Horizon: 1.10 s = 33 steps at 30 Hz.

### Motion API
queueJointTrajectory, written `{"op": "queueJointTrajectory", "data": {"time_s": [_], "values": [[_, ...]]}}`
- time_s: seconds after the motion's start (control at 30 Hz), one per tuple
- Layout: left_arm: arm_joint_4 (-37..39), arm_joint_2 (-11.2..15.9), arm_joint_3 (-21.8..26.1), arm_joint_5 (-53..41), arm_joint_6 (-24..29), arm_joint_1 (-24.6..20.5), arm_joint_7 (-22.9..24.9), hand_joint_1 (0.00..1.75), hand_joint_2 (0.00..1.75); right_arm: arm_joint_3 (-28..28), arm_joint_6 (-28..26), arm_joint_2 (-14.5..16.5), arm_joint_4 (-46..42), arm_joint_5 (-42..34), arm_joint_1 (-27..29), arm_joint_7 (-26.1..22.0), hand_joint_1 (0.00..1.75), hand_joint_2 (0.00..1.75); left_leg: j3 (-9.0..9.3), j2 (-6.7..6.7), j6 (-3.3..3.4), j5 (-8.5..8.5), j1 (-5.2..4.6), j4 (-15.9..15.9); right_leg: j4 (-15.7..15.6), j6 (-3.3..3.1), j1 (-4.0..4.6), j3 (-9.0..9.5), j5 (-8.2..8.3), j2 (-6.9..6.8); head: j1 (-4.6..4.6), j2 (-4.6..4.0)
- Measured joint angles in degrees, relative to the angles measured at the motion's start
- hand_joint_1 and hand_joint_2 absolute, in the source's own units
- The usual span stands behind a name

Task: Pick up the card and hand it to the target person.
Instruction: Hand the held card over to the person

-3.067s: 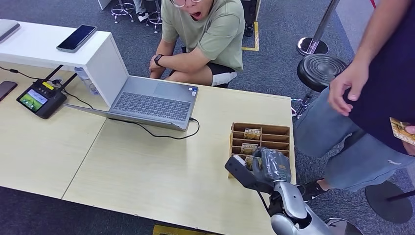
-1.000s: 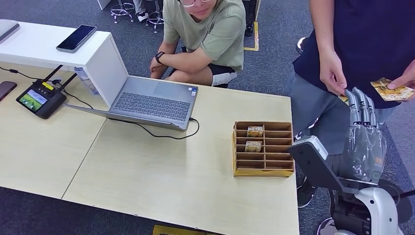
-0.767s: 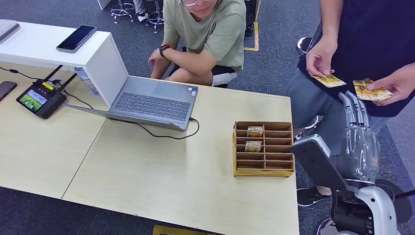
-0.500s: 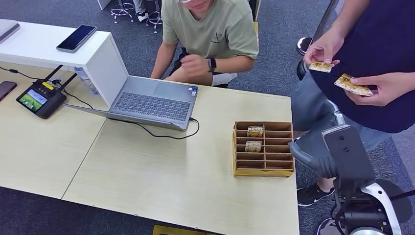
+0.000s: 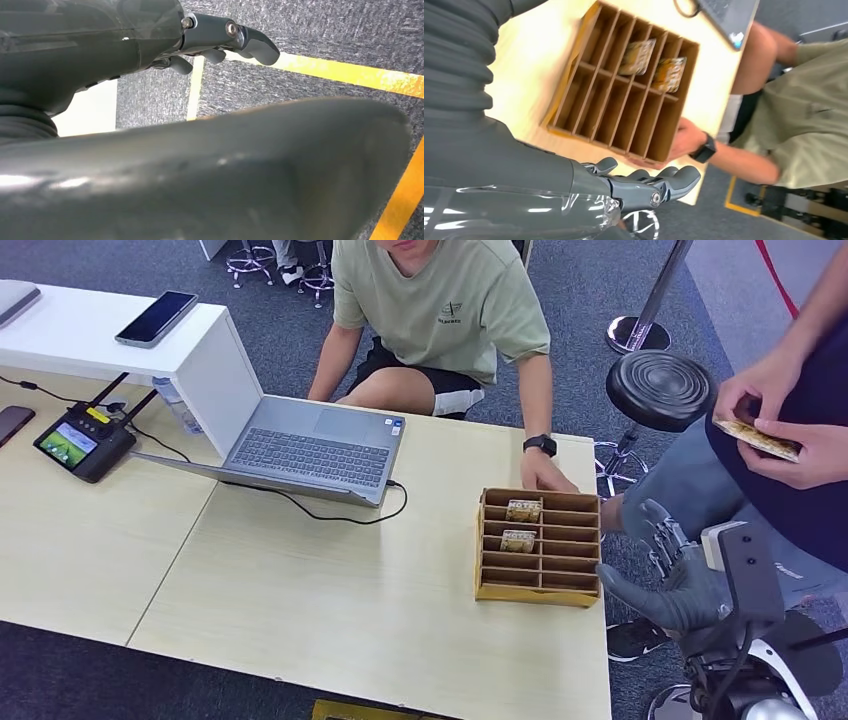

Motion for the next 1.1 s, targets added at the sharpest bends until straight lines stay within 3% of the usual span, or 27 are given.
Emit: {"op": "queueJointTrajectory", "data": {"time_s": [0.23,1.1], "values": [[0.00,0.00,0.00,0.43,0.02,0.00,-0.05,0.00,0.00,0.19,-0.16,-2.06,3.38,-1.86,0.59,3.45,0.00,1.75,0.00,0.00,0.00,0.00,0.00,0.00,0.00,0.00,0.00,0.00,0.00,0.00,0.01,0.00],[0.00,-0.02,0.02,0.63,0.00,-0.02,0.02,0.00,0.00,1.61,0.12,-3.45,8.36,-2.41,0.82,3.46,0.00,1.75,0.00,0.00,0.00,0.00,0.00,0.00,0.00,0.00,0.00,0.01,0.00,0.01,0.00,0.00]]}}
